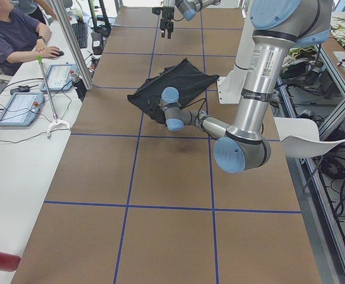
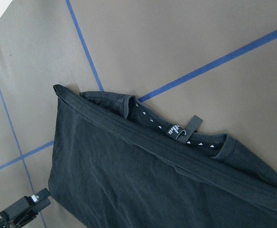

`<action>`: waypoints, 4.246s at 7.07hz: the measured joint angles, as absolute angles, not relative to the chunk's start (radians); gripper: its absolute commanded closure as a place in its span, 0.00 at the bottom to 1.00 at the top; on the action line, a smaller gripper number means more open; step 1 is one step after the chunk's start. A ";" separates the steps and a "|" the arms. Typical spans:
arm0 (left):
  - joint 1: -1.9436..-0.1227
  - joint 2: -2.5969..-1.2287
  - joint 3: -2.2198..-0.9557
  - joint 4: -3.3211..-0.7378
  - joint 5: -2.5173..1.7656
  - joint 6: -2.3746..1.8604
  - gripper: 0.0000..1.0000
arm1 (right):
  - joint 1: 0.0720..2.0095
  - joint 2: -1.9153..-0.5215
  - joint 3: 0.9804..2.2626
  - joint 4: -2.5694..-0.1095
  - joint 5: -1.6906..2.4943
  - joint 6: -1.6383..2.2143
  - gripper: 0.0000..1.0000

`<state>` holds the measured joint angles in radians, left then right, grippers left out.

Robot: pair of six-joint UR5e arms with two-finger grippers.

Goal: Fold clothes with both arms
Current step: 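Grasp the shirt's corner nearest the left gripper with the left gripper, then drag the corner with the left gripper away from the robot, straightening the shirt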

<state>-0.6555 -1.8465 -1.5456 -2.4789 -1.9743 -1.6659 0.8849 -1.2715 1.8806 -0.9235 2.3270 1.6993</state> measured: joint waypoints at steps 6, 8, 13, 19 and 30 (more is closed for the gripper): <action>-0.635 -1.844 -1.541 -2.479 -1.958 -1.659 0.17 | 0.885 -1.278 1.879 -0.923 2.327 1.698 0.00; -0.638 -1.842 -1.540 -2.481 -1.958 -1.656 0.02 | 0.885 -1.279 1.879 -0.923 2.327 1.698 0.00; -0.639 -1.841 -1.536 -2.476 -1.954 -1.656 0.30 | 0.885 -1.279 1.879 -0.923 2.327 1.698 0.00; -0.645 -1.848 -1.540 -2.471 -1.954 -1.654 0.33 | 0.885 -1.285 1.879 -0.923 2.331 1.698 0.00; -0.725 -1.893 -1.507 -2.447 -1.954 -1.654 1.00 | 0.885 -1.290 1.879 -0.922 2.333 1.698 0.00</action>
